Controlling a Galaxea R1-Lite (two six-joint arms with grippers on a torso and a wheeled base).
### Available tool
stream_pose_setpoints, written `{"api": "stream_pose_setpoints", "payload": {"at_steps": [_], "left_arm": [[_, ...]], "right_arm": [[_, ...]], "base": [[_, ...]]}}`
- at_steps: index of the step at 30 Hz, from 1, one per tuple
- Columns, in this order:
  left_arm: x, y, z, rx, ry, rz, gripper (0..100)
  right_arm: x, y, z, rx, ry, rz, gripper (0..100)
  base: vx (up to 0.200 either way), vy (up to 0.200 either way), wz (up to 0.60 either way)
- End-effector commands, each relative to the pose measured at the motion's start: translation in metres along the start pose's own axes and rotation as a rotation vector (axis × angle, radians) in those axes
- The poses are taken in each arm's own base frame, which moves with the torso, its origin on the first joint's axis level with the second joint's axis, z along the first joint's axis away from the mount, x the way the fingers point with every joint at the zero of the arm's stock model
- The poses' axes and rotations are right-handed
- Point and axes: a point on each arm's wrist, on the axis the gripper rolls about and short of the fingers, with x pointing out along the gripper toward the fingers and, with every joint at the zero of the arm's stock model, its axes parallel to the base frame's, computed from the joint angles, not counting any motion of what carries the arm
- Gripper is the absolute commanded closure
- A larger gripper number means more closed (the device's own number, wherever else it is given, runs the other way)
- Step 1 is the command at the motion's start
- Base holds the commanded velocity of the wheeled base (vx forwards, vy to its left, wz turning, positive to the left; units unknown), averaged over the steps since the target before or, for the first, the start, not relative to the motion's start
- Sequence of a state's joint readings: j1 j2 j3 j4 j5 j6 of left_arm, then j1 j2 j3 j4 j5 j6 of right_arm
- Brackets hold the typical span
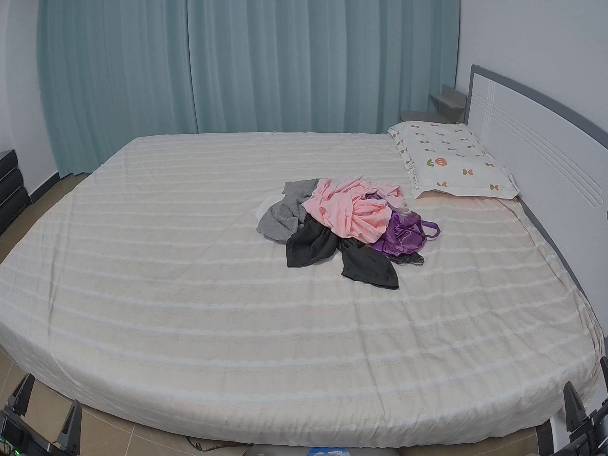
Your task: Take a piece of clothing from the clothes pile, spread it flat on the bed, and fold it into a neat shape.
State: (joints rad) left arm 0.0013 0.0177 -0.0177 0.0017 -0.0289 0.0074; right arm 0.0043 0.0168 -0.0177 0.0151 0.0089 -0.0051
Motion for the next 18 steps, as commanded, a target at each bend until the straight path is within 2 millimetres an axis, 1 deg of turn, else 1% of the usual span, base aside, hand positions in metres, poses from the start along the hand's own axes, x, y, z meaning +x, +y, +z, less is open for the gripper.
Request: {"api": "stream_pose_setpoints", "payload": {"at_steps": [1, 4, 5, 6, 7, 8, 9, 10, 11, 12, 13, 14, 15, 16, 17, 18], "left_arm": [[0.0, 0.0, -0.005, 0.0, 0.003, 0.0, 0], [0.0, 0.0, -0.005, 0.0, 0.003, 0.0, 0], [0.0, 0.0, -0.005, 0.0, 0.003, 0.0, 0], [0.0, 0.0, -0.005, 0.0, 0.003, 0.0, 0], [0.0, 0.0, -0.005, 0.0, 0.003, -0.002, 0], [0.0, 0.0, -0.005, 0.0, 0.003, 0.0, 0], [0.0, 0.0, -0.005, -0.001, 0.003, 0.0, 0], [0.0, 0.0, -0.005, 0.0, 0.003, 0.0, 0], [0.0, 0.0, -0.005, 0.0, 0.003, 0.0, 0], [0.0, 0.0, -0.005, 0.0, 0.003, 0.0, 0], [0.0, 0.0, -0.005, 0.0, 0.003, -0.002, 0], [0.0, 0.0, -0.005, 0.0, 0.003, 0.0, 0], [0.0, 0.0, -0.005, 0.0, 0.003, 0.0, 0], [0.0, 0.0, -0.005, 0.0, 0.003, -0.002, 0], [0.0, 0.0, -0.005, 0.0, 0.003, 0.002, 0], [0.0, 0.0, -0.005, 0.0, 0.003, 0.0, 0]], "right_arm": [[0.0, 0.0, -0.003, -0.004, -0.004, 0.002, 0], [0.0, 0.0, -0.003, -0.007, -0.01, 0.004, 0], [-0.004, 0.0, 0.014, 0.009, -0.063, 0.016, 0], [-0.004, 0.0, 0.014, 0.009, -0.063, 0.016, 0], [-0.01, 0.0, 0.069, 0.055, -0.164, 0.032, 0], [-0.01, 0.0, 0.081, 0.067, -0.17, 0.035, 0], [-0.002, 0.001, 0.094, 0.07, -0.131, 0.037, 0], [0.005, 0.001, 0.098, 0.06, -0.099, 0.049, 0], [0.009, 0.001, 0.098, 0.054, -0.074, 0.058, 0], [0.018, 0.001, 0.095, 0.052, -0.007, 0.076, 0], [0.02, 0.001, 0.095, 0.053, 0.003, 0.079, 0], [0.038, 0.002, 0.082, 0.06, 0.128, 0.11, 0], [0.038, 0.002, 0.082, 0.06, 0.128, 0.11, 0], [0.053, 0.002, 0.076, 0.069, 0.213, 0.135, 0], [0.054, 0.002, 0.076, 0.069, 0.216, 0.135, 0], [0.065, 0.003, 0.077, 0.073, 0.252, 0.15, 0]], "base": [[0.0, 0.0, 0.0], [0.0, 0.0, 0.0], [0.0, 0.0, 0.0], [0.0, 0.0, 0.0], [0.0, 0.0, 0.0], [0.0, 0.0, 0.0], [0.0, 0.0, 0.0], [0.0, 0.0, 0.0], [0.0, 0.0, 0.0], [0.0, 0.0, 0.0], [0.0, 0.0, 0.0], [0.0, 0.0, 0.0], [0.0, 0.0, 0.0], [0.0, 0.0, 0.0], [0.0, 0.0, 0.0], [0.0, 0.0, 0.0]]}}
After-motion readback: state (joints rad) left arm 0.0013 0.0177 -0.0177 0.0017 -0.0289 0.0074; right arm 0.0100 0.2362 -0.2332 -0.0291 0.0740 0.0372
